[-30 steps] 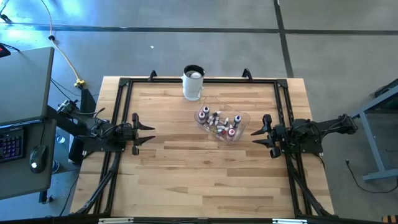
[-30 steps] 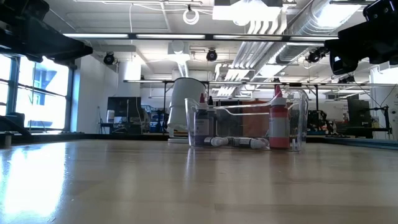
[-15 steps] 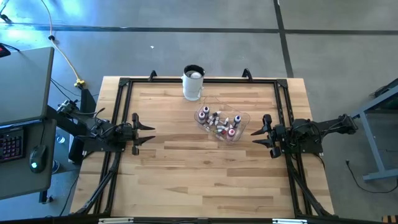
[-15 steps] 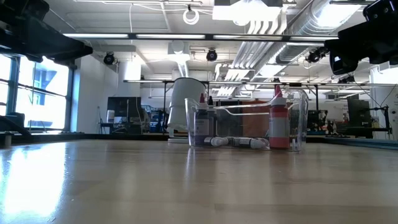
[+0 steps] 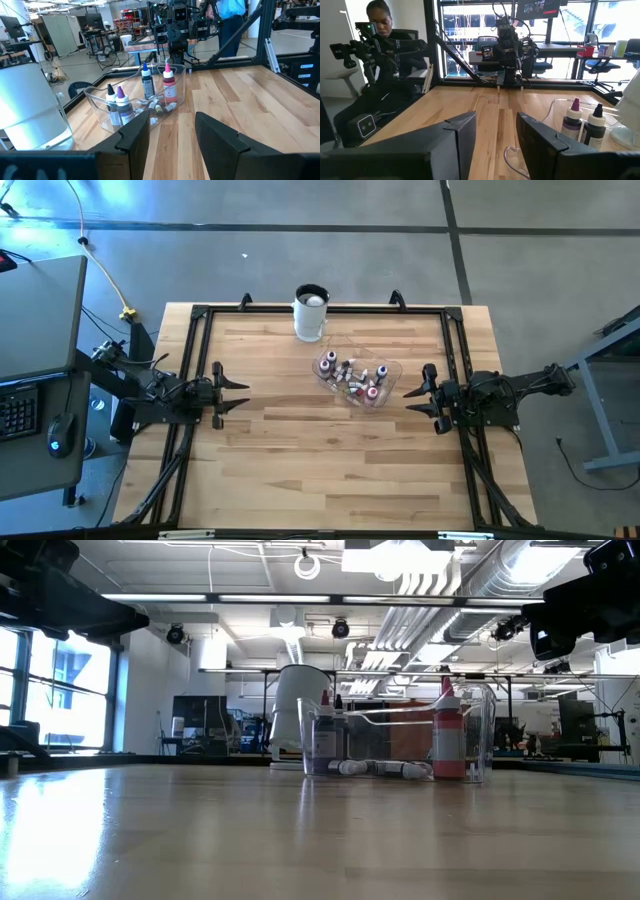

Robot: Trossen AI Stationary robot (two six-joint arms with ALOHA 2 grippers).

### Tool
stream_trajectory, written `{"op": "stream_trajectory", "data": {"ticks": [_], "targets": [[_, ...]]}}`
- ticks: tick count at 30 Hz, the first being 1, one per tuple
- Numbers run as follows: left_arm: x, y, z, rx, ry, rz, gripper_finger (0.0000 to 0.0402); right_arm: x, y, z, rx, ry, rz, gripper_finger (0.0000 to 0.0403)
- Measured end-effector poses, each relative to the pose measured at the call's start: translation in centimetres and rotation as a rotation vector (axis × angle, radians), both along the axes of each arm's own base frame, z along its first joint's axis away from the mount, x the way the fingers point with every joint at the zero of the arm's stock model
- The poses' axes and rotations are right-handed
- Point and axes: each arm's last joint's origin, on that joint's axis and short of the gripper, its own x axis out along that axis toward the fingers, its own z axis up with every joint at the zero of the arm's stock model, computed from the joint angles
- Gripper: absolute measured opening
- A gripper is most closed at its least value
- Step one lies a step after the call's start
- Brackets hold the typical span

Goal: Pick & Place food coloring
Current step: Return to Home Position

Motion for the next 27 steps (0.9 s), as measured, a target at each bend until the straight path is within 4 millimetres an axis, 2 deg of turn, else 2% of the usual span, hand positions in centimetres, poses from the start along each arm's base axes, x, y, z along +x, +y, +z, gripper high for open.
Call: {"op": "stream_trajectory", "data": {"ticks": [27], "targets": [[0.0, 0.0, 0.01, 0.0, 0.0, 0.0, 0.0154, 0.0, -0.01, 0.0, 0.0, 0.0, -0.001, 0.0134]]}}
